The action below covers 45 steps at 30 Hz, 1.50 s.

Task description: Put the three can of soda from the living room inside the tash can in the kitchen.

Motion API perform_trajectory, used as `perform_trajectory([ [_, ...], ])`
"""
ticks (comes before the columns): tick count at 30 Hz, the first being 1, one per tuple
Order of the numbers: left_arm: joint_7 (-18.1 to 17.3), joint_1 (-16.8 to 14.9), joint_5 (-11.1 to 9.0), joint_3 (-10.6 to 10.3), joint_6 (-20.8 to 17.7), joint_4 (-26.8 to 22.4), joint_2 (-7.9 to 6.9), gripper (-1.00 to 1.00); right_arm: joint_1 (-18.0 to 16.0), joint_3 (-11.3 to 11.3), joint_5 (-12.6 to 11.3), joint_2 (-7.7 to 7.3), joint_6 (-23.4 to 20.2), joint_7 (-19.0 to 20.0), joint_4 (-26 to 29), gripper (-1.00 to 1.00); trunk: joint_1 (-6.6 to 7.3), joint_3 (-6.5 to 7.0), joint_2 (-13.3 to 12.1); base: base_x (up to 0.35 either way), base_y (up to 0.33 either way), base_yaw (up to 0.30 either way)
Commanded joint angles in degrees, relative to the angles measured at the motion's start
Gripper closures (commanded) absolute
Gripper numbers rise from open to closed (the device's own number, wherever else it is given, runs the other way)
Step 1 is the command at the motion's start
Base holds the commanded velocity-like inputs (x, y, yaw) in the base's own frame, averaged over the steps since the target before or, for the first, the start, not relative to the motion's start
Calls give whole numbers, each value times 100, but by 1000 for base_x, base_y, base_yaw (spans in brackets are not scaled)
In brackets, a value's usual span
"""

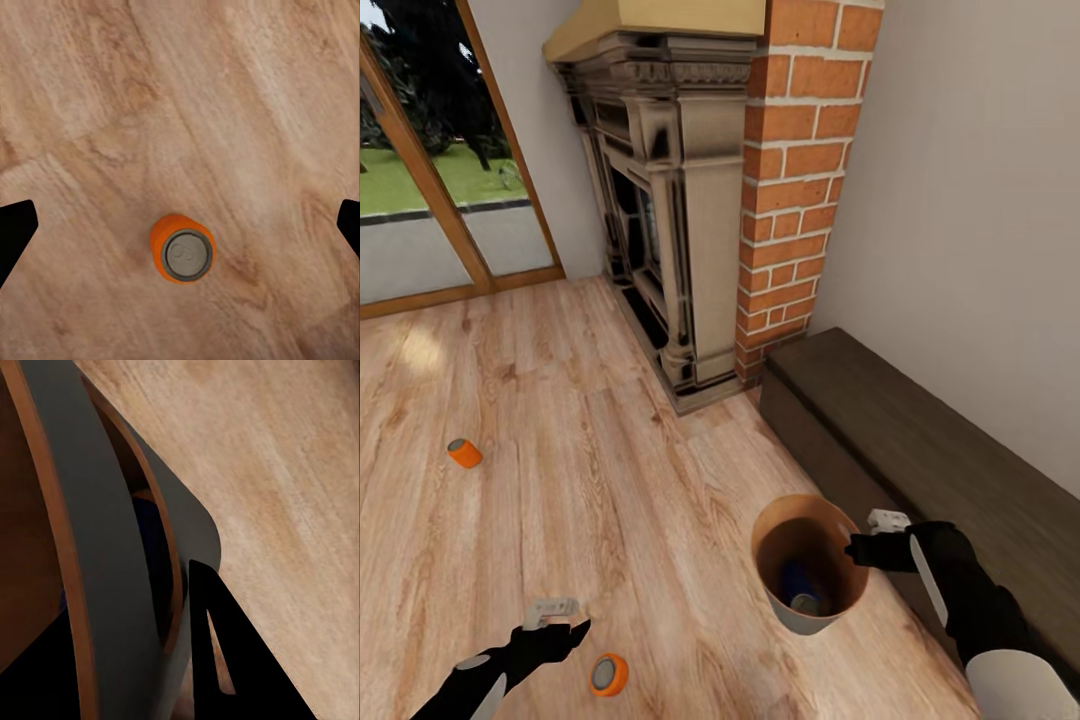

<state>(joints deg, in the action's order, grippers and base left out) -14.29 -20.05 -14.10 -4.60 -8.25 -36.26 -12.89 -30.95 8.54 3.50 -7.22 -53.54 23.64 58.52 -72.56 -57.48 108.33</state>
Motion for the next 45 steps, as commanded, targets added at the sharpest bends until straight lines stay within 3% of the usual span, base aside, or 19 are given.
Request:
perform_trajectory([
  [1, 14, -1, 1, -5, 2, 1, 1, -100, -12, -7, -95, 4, -23, 1, 2, 100, -22, -23, 42, 0, 0, 0],
  [7, 73, 0, 9, -15, 38, 11, 6, -100, -59, -31, -100, 28, -116, -15, 2, 100, -154, -163, 283, 0, 0, 0],
  [12, 156, -2, 13, -15, 320, 152, 12, -100, -75, -115, -99, 35, -288, -10, 3, 100, -264, -286, 483, 0, 0, 0],
  [17, 194, -8, 12, -22, 570, 495, 195, -100, -77, -219, -103, 44, -327, -1, 2, 100, -374, -414, 684, 0, 0, 0],
  [21, 197, -10, 12, -23, 679, 530, 237, -100, -77, -289, -104, 45, -330, 0, 2, 100, -461, -519, 844, 0, 0, 0],
  [45, 181, 1, -4, -19, 727, 488, 243, -100, -72, -331, -95, 104, -332, -8, 140, 100, -461, -703, 844, 126, 0, 0],
])
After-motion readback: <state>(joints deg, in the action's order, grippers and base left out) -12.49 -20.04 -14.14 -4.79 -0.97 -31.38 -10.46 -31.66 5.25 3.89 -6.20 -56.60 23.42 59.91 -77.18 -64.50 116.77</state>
